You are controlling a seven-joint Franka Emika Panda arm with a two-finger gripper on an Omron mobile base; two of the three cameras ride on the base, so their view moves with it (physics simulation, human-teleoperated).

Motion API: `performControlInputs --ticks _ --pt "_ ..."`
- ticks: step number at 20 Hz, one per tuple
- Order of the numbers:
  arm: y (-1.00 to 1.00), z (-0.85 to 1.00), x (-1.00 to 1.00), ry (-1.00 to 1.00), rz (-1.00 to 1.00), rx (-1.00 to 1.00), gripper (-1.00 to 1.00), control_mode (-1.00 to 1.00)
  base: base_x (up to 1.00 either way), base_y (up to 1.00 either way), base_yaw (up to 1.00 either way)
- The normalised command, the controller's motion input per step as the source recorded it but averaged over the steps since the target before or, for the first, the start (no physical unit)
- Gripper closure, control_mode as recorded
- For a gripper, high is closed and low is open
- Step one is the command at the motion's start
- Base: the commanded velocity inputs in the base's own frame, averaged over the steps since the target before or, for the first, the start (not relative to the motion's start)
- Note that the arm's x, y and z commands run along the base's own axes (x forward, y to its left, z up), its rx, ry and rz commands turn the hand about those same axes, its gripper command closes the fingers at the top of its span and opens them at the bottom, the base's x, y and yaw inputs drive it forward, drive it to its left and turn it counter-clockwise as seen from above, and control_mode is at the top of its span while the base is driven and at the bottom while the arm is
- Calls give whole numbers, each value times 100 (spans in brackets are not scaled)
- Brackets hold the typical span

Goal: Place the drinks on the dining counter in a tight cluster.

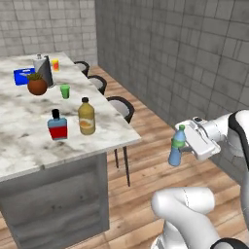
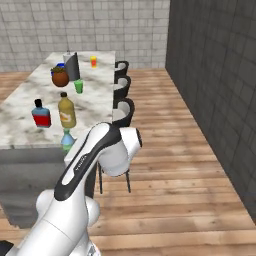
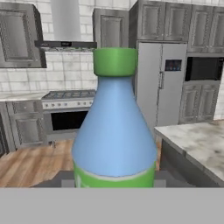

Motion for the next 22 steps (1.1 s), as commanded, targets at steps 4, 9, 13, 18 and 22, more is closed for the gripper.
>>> performControlInputs --ticks 4,9,13,18,22 --pt "0 0 0 0 0 0 100 100 47 27 0" --pt "0 0 0 0 0 0 100 100 60 20 5" --pt "0 0 0 0 0 0 100 100 83 11 0" --pt "0 0 0 0 0 0 100 100 85 35 0" --pt "0 0 0 0 0 0 100 100 41 11 1"
